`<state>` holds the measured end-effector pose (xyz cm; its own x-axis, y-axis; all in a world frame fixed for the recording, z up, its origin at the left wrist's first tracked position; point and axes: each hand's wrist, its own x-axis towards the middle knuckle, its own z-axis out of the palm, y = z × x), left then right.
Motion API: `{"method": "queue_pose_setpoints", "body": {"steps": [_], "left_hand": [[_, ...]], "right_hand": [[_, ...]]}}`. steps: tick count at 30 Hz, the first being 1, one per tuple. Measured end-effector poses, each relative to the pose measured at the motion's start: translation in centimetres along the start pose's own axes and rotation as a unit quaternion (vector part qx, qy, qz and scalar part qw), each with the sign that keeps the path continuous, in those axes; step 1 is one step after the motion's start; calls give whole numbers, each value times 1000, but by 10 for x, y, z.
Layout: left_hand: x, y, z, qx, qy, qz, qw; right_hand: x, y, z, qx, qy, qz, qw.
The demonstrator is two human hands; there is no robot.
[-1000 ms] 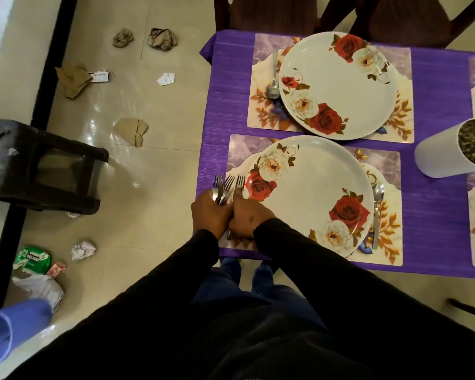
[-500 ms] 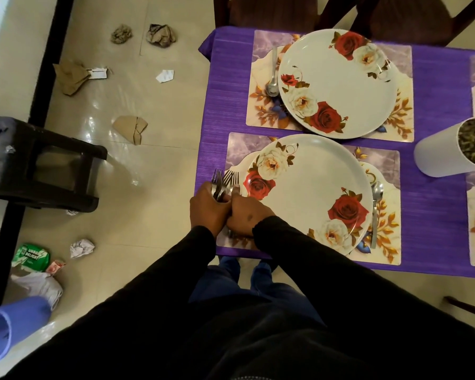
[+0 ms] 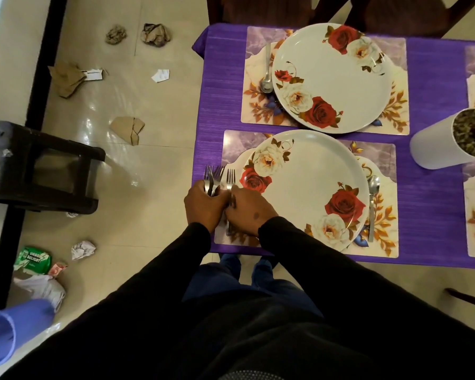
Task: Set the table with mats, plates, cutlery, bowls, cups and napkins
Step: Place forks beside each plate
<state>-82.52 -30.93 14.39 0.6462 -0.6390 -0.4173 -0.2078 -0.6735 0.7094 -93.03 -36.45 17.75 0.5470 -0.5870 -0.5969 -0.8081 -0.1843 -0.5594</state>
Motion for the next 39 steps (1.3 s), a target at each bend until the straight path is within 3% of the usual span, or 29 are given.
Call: {"method": "queue_pose_setpoints", "body": {"steps": [5, 11, 17, 21, 27, 31, 39], "left_hand": [[-7, 9, 3, -22, -8, 1, 1000], [-15, 14, 13, -32, -29, -2, 999], [-19, 28, 23, 35, 8, 23, 999], [-24, 38, 36, 50, -30, 39, 998], [-31, 31, 52, 116, -70, 40, 990], [-36, 28, 53, 167, -60, 38, 983], [-41, 31, 51, 194, -48, 34, 979]], "right_hand": [[-26, 21, -21, 118, 152, -6, 981], [-51, 93, -54, 110, 293, 112, 943], [-62, 138, -72, 121, 324, 188, 919], [-65, 155, -74, 150, 343, 210, 903], [-72, 169, -82, 97, 387, 261, 879], [-73, 182, -88, 90, 355, 308, 878], [-73, 186, -92, 115, 346, 306, 880]]}}
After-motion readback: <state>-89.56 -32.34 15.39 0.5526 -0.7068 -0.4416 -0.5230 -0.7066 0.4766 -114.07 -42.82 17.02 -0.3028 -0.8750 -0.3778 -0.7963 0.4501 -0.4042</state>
